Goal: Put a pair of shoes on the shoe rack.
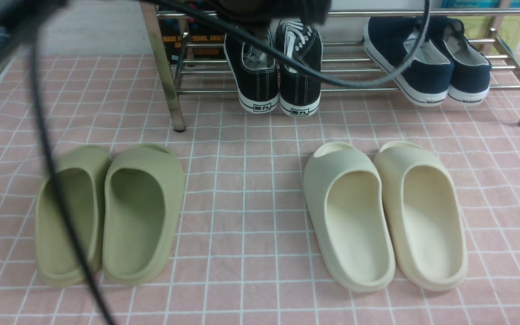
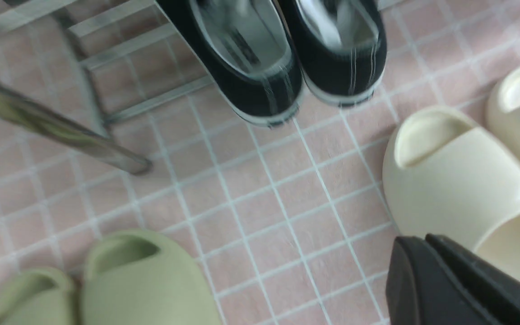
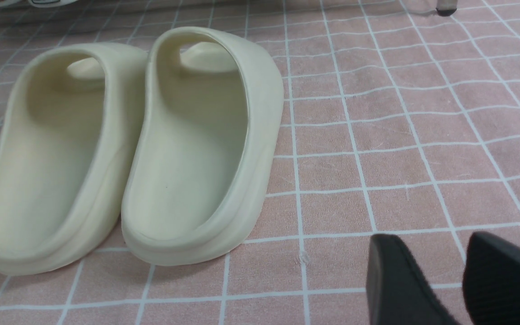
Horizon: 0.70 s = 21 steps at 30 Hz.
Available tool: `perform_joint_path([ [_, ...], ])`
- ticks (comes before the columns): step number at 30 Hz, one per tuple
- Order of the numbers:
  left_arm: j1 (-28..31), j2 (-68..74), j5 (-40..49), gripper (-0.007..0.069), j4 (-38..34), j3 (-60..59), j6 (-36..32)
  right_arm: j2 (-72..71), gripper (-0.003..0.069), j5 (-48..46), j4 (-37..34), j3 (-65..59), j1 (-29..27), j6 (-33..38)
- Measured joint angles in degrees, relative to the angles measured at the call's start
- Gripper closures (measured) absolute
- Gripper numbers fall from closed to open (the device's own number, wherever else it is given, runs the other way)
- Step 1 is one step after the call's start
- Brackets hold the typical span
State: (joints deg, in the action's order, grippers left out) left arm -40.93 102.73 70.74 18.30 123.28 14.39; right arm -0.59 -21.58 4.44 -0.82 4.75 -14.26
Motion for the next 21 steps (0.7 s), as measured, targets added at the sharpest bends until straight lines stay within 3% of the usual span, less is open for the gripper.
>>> perform_joint_path([
  [9,0.0,-22.8,0.0,0.0584,2.1,-5.1,-0.3,0.0,0.0419,0.0,0.0,0.0,0.0,0.0],
  [14,0.0,-38.5,-0.9,0.0582,2.7,-24.6,0.3,0.0,0.0419,0.0,0.0,0.0,0.0,0.0],
  [16,0.0,-45.4,-6.3,0.0582,3.6,-35.9,1.8,0.0,0.0419,0.0,0.0,0.0,0.0,0.0],
  [19,0.0,-57.4,-22.8,0.0580,5.7,-56.9,3.6,0.0,0.0419,0.0,0.0,0.0,0.0,0.0],
  [20,0.0,-58.1,-22.8,0.0580,5.8,-58.3,3.6,0.0,0.0419,0.0,0.0,0.0,0.0,0.0],
  [21,0.0,-63.3,-32.8,0.0580,6.8,-68.1,3.8,0.0,0.0419,0.0,0.0,0.0,0.0,0.0],
])
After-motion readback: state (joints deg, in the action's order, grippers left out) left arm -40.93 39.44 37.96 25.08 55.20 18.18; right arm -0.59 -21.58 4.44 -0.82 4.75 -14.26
